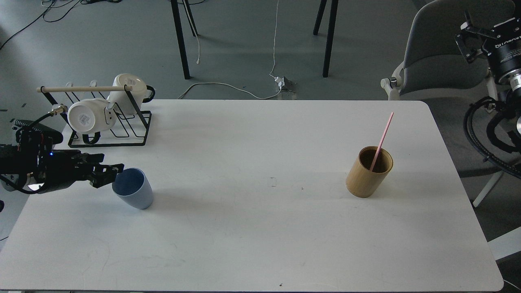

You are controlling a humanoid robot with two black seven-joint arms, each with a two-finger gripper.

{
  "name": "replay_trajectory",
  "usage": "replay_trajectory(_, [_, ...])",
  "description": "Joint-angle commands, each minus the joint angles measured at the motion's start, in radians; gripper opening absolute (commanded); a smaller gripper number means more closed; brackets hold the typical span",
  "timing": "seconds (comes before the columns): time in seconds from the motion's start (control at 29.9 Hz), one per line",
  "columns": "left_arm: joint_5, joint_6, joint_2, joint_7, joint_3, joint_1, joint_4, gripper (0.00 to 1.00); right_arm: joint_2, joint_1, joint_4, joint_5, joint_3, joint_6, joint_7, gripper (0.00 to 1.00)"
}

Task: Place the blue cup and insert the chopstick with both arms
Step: 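Grasp the blue cup with the left gripper and lift it, then carry the blue cup toward the tan cup and set it down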

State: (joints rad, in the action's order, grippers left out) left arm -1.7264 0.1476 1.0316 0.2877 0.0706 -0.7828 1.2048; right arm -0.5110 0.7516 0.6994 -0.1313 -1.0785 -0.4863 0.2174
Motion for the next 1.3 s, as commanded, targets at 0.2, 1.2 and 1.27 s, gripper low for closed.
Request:
replay_trajectory(0.2, [0.004,0.003,-0.051,0.01,0.0,0.053,-0.04,0.26,-0.004,0.0,0.0,-0.001,-0.001,0.0,-0.001,1.0])
replay_trajectory(1.2, [-0.038,0.341,-0.485,-0.064,0.002,-0.401,-0.013,0.01,-0.121,-0.008,0.0,-0.001,0.0,0.011,0.0,1.0])
replay_trajectory(1.27, [-0.038,0.341,-0.579,-0.07,0.0,-0.406,-0.06,0.01,-0.13,-0.008,0.0,0.001,0.0,0.009,0.0,1.0])
